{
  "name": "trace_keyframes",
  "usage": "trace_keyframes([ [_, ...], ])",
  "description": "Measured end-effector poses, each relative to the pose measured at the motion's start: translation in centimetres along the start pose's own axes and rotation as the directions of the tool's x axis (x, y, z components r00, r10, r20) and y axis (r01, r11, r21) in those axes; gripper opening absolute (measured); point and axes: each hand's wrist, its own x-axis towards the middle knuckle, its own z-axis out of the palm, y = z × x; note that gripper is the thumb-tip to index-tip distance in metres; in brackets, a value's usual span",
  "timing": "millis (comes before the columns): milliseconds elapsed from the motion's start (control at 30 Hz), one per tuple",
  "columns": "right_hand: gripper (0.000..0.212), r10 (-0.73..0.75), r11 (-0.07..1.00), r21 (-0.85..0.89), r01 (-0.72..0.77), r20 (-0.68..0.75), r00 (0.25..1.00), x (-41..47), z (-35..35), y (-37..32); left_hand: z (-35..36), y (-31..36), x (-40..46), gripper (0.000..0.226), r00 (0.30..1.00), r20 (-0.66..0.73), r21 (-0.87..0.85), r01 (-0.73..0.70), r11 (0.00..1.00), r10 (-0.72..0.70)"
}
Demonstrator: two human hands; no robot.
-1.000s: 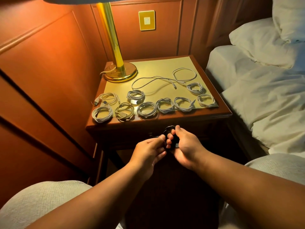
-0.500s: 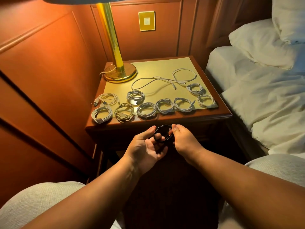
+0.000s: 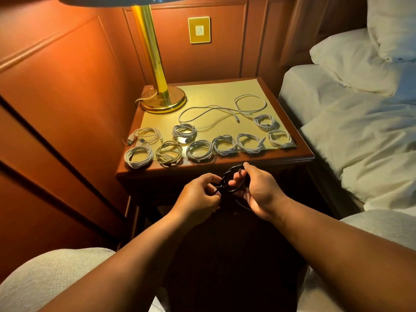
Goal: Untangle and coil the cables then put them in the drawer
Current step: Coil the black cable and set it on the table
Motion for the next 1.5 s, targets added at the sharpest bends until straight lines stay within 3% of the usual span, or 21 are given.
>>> trace_keyframes([
  [67, 0.035, 0.040, 0.997, 0.073, -0.040, 0.013, 0.999, 0.0, -0.3, -0.1, -0.2, -0.4, 0.0, 0.037, 0.995, 0.000, 0.197, -0.095, 0.976, 0.097],
  [133, 0.037, 0.066, 0.990, 0.121, -0.070, 0.035, 0.997, 0.2, -0.6, -0.3, -0.2, -0.8, 0.1, 0.032, 0.993, -0.047, 0.190, -0.099, 0.977, 0.110],
  [233, 0.041, 0.097, 0.976, 0.190, -0.108, 0.068, 0.993, 0.3, -0.9, -0.4, 0.2, -0.8, 0.0, 0.019, 0.993, -0.091, -0.211, 0.056, 0.976, -0.076],
  [333, 0.042, 0.123, 0.977, 0.164, -0.136, 0.086, 0.989, -0.1, -0.7, 0.0, 1.2, -0.6, -0.2, 0.020, 0.976, 0.016, -0.586, 0.184, 0.789, -0.216],
  [500, 0.041, 0.134, 0.991, -0.011, -0.133, 0.061, 0.989, -0.5, -0.1, 1.5, 2.4, -0.2, -0.6, 0.014, 0.940, 0.019, -0.806, 0.215, 0.552, -0.339],
  [667, 0.033, 0.034, 0.965, -0.262, -0.027, 0.023, 0.999, -0.5, 0.5, 2.3, 2.3, -0.6, -0.4, 0.019, 0.914, 0.020, -0.859, 0.224, 0.461, -0.406],
  [800, 0.025, -0.014, 0.935, -0.349, 0.058, 0.127, 0.992, -0.4, 0.5, 2.7, 2.1, -0.8, -0.4, 0.016, 0.906, -0.016, -0.827, 0.225, 0.515, -0.422],
  [900, 0.019, -0.026, 0.914, -0.398, 0.075, 0.128, 0.991, -0.1, 0.4, 3.1, 2.1, -0.8, -0.3, 0.015, 0.902, -0.034, -0.810, 0.227, 0.541, -0.429],
  [1167, 0.030, 0.066, 0.965, -0.260, -0.029, 0.135, 0.989, -0.4, 0.7, 2.3, 2.4, -0.7, -0.2, 0.026, 0.919, -0.012, -0.755, 0.250, 0.606, -0.395],
  [1333, 0.027, 0.174, 0.978, -0.152, -0.144, 0.212, 0.962, -0.7, 0.6, 1.6, 2.0, -0.3, -0.1, 0.020, 0.961, -0.038, -0.572, 0.203, 0.795, -0.273],
  [1433, 0.028, 0.139, 0.965, -0.249, -0.082, 0.220, 0.966, -0.6, 0.5, 1.1, 1.9, -0.1, -0.3, 0.006, 0.982, 0.019, -0.493, 0.175, 0.853, -0.190],
  [1500, 0.028, 0.100, 0.956, -0.290, -0.037, 0.205, 0.974, -0.7, 0.4, 0.7, 1.7, -0.3, -0.1, 0.010, 0.988, -0.013, -0.455, 0.129, 0.881, -0.151],
])
